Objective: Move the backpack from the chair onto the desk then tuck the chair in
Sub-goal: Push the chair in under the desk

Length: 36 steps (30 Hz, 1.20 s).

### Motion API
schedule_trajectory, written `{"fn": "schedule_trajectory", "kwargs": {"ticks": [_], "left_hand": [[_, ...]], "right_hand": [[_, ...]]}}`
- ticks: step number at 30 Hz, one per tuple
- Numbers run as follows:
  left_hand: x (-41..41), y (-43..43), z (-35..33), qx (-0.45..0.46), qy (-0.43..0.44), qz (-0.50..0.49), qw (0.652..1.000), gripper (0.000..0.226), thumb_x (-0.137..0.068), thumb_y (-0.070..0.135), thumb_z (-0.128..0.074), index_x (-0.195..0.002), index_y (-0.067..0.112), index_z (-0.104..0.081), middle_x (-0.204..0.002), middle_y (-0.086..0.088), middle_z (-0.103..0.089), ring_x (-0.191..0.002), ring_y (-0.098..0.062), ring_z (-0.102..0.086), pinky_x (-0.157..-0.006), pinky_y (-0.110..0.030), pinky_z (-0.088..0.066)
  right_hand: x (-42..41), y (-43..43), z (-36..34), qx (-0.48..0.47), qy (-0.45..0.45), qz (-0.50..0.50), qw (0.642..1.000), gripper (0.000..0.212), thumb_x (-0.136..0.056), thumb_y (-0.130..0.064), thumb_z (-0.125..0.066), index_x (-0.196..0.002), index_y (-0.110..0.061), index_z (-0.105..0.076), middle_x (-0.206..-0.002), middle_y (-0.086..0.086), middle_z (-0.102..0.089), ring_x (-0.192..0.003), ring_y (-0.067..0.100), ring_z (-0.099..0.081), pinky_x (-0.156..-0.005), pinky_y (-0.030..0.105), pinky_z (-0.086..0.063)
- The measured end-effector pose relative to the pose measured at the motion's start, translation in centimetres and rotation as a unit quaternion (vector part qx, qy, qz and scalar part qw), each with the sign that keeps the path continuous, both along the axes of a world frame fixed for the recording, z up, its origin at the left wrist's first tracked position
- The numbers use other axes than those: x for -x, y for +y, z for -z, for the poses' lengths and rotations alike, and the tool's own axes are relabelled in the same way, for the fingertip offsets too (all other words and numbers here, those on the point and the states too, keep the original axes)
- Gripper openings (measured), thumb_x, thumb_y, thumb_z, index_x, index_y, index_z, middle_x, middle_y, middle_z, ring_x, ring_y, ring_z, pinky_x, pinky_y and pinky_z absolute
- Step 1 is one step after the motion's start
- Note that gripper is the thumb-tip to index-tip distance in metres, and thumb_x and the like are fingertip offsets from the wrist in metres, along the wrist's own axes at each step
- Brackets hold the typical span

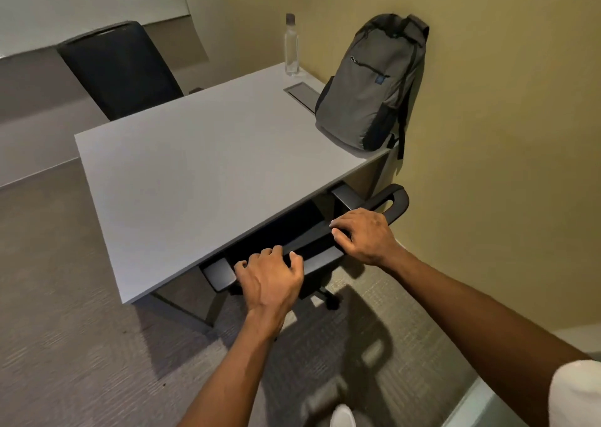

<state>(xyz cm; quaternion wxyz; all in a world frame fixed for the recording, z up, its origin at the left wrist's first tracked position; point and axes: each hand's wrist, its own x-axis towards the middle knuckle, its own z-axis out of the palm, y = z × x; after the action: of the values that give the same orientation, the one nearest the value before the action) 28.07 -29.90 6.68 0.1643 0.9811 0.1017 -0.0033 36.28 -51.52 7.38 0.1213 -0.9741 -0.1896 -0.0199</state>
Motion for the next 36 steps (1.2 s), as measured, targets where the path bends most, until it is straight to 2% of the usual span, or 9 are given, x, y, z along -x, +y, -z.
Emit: {"fn": "schedule_trajectory", "kwargs": {"ticks": [3, 7, 12, 16, 20, 24, 30, 33, 36], "left_hand": [[-2.3, -1.2, 0.4, 0.0, 0.007, -0.007, 1.0, 0.055, -0.093, 0.053, -0.025, -0.08, 0.02, -0.067, -0.077, 0.001, -0.065, -0.073, -0.022, -0.06, -0.09, -0.049, -0.048], [-5.0, -2.6, 0.8, 0.002, 0.006, -0.015, 1.0, 0.055, -0.093, 0.053, -0.028, -0.088, 0.019, -0.071, -0.079, -0.001, -0.067, -0.073, -0.023, -0.061, -0.088, -0.049, -0.047], [-7.5, -2.7, 0.9, -0.004, -0.003, -0.024, 1.0, 0.053, -0.092, 0.052, -0.027, -0.082, 0.02, -0.068, -0.075, 0.0, -0.067, -0.072, -0.024, -0.061, -0.088, -0.048, -0.047], [-9.2, -2.1, 1.3, 0.014, -0.028, -0.039, 0.999, 0.056, -0.093, 0.05, -0.029, -0.095, 0.018, -0.076, -0.083, -0.003, -0.076, -0.077, -0.026, -0.066, -0.094, -0.048, -0.047], [-10.8, -1.4, 1.2, 0.015, -0.021, -0.039, 0.999, 0.049, -0.092, 0.048, -0.027, -0.071, 0.02, -0.062, -0.066, 0.0, -0.063, -0.067, -0.024, -0.059, -0.093, -0.05, -0.048], [-12.3, -0.7, 1.0, 0.012, -0.032, -0.041, 0.999, 0.043, -0.092, 0.046, -0.029, -0.06, 0.023, -0.048, -0.058, 0.002, -0.054, -0.06, -0.023, -0.053, -0.085, -0.045, -0.048], [-14.3, 0.4, 1.2, 0.011, -0.049, -0.053, 0.997, 0.05, -0.09, 0.049, -0.026, -0.063, 0.022, -0.058, -0.056, 0.003, -0.056, -0.059, -0.021, -0.053, -0.074, -0.039, -0.043], [-14.7, -0.1, 1.1, 0.003, -0.054, -0.052, 0.997, 0.048, -0.09, 0.048, -0.028, -0.059, 0.022, -0.054, -0.052, 0.004, -0.051, -0.052, -0.017, -0.046, -0.069, -0.036, -0.038], [-15.2, -0.1, 1.1, 0.001, -0.046, -0.052, 0.998, 0.05, -0.092, 0.048, -0.031, -0.06, 0.021, -0.058, -0.052, 0.004, -0.053, -0.052, -0.017, -0.049, -0.068, -0.036, -0.041]], "right_hand": [[-2.5, -1.1, -0.3, 0.009, -0.011, -0.018, 1.0, 0.043, -0.097, -0.048, -0.044, -0.11, -0.028, -0.079, -0.111, -0.008, -0.079, -0.107, 0.015, -0.069, -0.091, 0.034, -0.048], [-6.0, -2.2, -0.4, 0.025, -0.007, -0.038, 0.999, 0.048, -0.096, -0.051, -0.04, -0.113, -0.028, -0.079, -0.114, -0.007, -0.079, -0.109, 0.016, -0.068, -0.092, 0.035, -0.048], [-8.8, -2.1, -0.4, 0.038, -0.022, -0.056, 0.997, 0.048, -0.097, -0.051, -0.04, -0.112, -0.026, -0.079, -0.113, -0.005, -0.079, -0.108, 0.018, -0.069, -0.095, 0.038, -0.051], [-10.8, -1.5, 0.1, 0.043, -0.019, -0.058, 0.997, 0.052, -0.097, -0.054, -0.036, -0.111, -0.028, -0.078, -0.112, -0.005, -0.079, -0.106, 0.018, -0.069, -0.096, 0.04, -0.052], [-12.7, -0.9, 0.5, 0.048, -0.024, -0.059, 0.997, 0.053, -0.098, -0.056, -0.034, -0.109, -0.028, -0.077, -0.107, -0.006, -0.079, -0.099, 0.017, -0.069, -0.092, 0.038, -0.052], [-14.5, -0.3, 0.8, 0.048, -0.025, -0.059, 0.997, 0.054, -0.099, -0.057, -0.032, -0.1, -0.027, -0.077, -0.097, -0.006, -0.078, -0.09, 0.016, -0.066, -0.087, 0.039, -0.053], [-16.6, 0.9, 1.1, 0.059, -0.038, -0.053, 0.996, 0.054, -0.097, -0.056, -0.031, -0.086, -0.026, -0.075, -0.083, -0.006, -0.074, -0.078, 0.016, -0.063, -0.079, 0.039, -0.055], [-17.4, 0.4, 1.5, 0.058, -0.044, -0.053, 0.996, 0.051, -0.096, -0.053, -0.033, -0.088, -0.026, -0.076, -0.085, -0.006, -0.075, -0.079, 0.016, -0.064, -0.079, 0.039, -0.055], [-17.7, 0.3, 1.7, 0.057, -0.051, -0.053, 0.996, 0.052, -0.097, -0.052, -0.033, -0.094, -0.024, -0.077, -0.093, -0.005, -0.077, -0.086, 0.018, -0.068, -0.083, 0.041, -0.056]]}}
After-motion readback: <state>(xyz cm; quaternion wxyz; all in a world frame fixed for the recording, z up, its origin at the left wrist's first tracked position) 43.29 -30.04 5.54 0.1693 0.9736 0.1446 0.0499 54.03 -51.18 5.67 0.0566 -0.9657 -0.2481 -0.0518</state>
